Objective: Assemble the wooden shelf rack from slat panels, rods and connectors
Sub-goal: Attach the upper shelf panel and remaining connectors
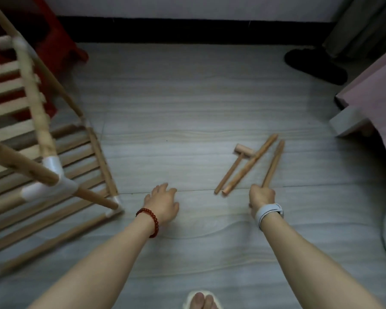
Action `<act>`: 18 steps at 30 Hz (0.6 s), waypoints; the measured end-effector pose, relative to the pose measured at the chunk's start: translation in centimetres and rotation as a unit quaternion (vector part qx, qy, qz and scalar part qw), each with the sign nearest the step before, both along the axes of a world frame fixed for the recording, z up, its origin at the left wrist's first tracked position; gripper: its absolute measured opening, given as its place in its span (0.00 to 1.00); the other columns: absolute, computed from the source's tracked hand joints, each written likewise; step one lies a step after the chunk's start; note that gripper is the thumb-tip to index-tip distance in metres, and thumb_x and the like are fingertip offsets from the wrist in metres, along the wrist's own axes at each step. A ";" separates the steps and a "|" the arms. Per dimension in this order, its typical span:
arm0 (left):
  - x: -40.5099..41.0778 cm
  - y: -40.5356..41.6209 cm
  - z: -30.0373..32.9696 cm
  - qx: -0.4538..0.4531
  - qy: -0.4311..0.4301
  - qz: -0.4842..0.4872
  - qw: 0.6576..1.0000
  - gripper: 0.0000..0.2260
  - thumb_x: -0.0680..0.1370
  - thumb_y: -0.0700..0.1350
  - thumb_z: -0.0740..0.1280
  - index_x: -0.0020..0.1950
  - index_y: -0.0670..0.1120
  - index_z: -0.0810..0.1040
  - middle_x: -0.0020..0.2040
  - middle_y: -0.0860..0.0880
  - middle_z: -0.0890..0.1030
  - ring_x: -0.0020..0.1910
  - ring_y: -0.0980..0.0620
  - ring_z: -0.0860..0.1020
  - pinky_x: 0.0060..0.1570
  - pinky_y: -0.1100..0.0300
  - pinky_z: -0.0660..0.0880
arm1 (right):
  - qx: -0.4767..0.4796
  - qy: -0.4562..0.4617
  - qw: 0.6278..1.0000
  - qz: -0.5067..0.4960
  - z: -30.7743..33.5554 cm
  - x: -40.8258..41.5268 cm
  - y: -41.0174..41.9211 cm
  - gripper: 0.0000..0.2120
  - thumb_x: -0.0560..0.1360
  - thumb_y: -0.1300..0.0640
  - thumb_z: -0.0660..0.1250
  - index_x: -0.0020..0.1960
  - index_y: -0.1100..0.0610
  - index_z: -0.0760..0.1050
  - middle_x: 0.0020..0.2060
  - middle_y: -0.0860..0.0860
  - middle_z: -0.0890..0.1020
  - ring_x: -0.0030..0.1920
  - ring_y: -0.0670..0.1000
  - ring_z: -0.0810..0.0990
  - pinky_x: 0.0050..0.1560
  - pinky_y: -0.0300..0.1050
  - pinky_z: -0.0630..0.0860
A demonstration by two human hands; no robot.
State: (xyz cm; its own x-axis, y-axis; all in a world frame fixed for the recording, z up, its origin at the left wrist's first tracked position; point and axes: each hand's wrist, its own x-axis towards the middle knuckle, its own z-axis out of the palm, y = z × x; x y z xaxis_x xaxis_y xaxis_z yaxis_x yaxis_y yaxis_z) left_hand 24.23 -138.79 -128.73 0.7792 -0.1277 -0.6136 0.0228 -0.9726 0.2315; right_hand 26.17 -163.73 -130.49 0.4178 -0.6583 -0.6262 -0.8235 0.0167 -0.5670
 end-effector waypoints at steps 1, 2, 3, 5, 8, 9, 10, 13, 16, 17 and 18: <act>0.0 0.0 1.6 -0.008 -0.019 -0.014 1.000 0.22 0.81 0.49 0.56 0.75 0.48 0.60 0.77 0.44 0.53 0.75 0.45 0.54 0.71 0.47 0.59 | 0.007 -0.030 1.000 -0.002 1.0 -0.2 0.6 0.15 0.75 0.59 0.58 0.58 0.66 0.68 0.48 0.58 0.75 0.46 0.62 0.76 0.50 0.55 0.76; 0.0 0.1 3.1 -0.014 -0.041 -0.032 0.999 0.22 0.81 0.49 0.56 0.75 0.48 0.61 0.77 0.45 0.54 0.75 0.46 0.55 0.70 0.48 0.60 | 0.010 -0.067 0.998 0.005 2.1 -0.5 1.3 0.10 0.75 0.59 0.58 0.53 0.64 0.70 0.44 0.57 0.73 0.39 0.59 0.74 0.43 0.51 0.74; -0.2 0.4 5.4 -0.018 -0.069 -0.050 0.996 0.21 0.81 0.49 0.56 0.74 0.48 0.62 0.77 0.45 0.55 0.74 0.46 0.56 0.69 0.49 0.61 | 0.014 -0.112 0.993 0.021 3.9 -0.7 2.3 0.06 0.75 0.60 0.58 0.49 0.62 0.69 0.41 0.57 0.72 0.33 0.55 0.70 0.37 0.48 0.70; -0.5 1.3 9.9 -0.021 -0.116 -0.080 0.990 0.20 0.81 0.49 0.56 0.74 0.48 0.63 0.76 0.46 0.56 0.73 0.46 0.59 0.69 0.49 0.62 | 0.021 -0.200 0.977 0.066 8.0 -1.2 4.9 0.03 0.76 0.60 0.59 0.47 0.60 0.69 0.37 0.57 0.72 0.32 0.54 0.69 0.34 0.46 0.68; -1.2 2.7 16.7 -0.019 -0.191 -0.106 0.976 0.19 0.81 0.49 0.57 0.72 0.48 0.65 0.74 0.46 0.61 0.70 0.46 0.64 0.66 0.50 0.66 | 0.019 -0.315 0.938 0.145 14.6 -2.2 8.9 0.05 0.77 0.59 0.61 0.43 0.57 0.69 0.35 0.56 0.72 0.36 0.54 0.71 0.38 0.50 0.69; -1.8 3.3 19.1 -0.023 -0.221 -0.109 0.969 0.18 0.81 0.49 0.57 0.71 0.48 0.66 0.72 0.47 0.64 0.68 0.46 0.66 0.64 0.51 0.68 | 0.012 -0.350 0.921 0.168 16.9 -2.9 10.2 0.08 0.77 0.58 0.62 0.40 0.56 0.67 0.33 0.56 0.70 0.35 0.55 0.70 0.37 0.52 0.69; -2.5 4.0 21.3 -0.029 -0.255 -0.111 0.960 0.18 0.81 0.49 0.57 0.70 0.48 0.67 0.71 0.48 0.66 0.67 0.47 0.68 0.61 0.52 0.70 | 0.008 -0.383 0.903 0.194 19.3 -3.5 11.4 0.10 0.77 0.58 0.62 0.38 0.56 0.66 0.31 0.55 0.69 0.33 0.54 0.70 0.35 0.52 0.70; -5.4 6.8 28.1 -0.051 -0.361 -0.103 0.926 0.16 0.81 0.51 0.58 0.68 0.50 0.70 0.68 0.51 0.69 0.64 0.51 0.70 0.58 0.55 0.72 | 0.052 -0.482 0.827 0.286 26.5 -5.3 14.9 0.07 0.78 0.60 0.63 0.42 0.56 0.68 0.29 0.52 0.70 0.29 0.50 0.70 0.26 0.44 0.72; -9.4 10.6 33.6 -0.086 -0.461 -0.078 0.880 0.14 0.80 0.49 0.61 0.64 0.48 0.75 0.63 0.51 0.74 0.58 0.53 0.75 0.53 0.61 0.73 | 0.055 -0.548 0.737 0.391 33.1 -7.0 18.6 0.05 0.78 0.61 0.62 0.48 0.51 0.71 0.29 0.47 0.70 0.27 0.47 0.68 0.27 0.41 0.67; -10.8 11.8 35.0 -0.098 -0.488 -0.073 0.865 0.13 0.79 0.47 0.62 0.62 0.48 0.76 0.61 0.51 0.76 0.56 0.53 0.76 0.51 0.61 0.74 | 0.044 -0.564 0.710 0.420 34.7 -7.6 19.6 0.06 0.78 0.61 0.62 0.51 0.50 0.72 0.28 0.44 0.70 0.27 0.45 0.67 0.28 0.39 0.66; -12.4 13.3 36.6 -0.104 -0.513 -0.061 0.850 0.11 0.79 0.46 0.64 0.60 0.46 0.78 0.58 0.50 0.77 0.53 0.53 0.78 0.50 0.60 0.75 | 0.030 -0.577 0.681 0.450 36.4 -8.4 20.9 0.08 0.78 0.61 0.62 0.53 0.49 0.72 0.27 0.42 0.71 0.27 0.42 0.66 0.29 0.37 0.66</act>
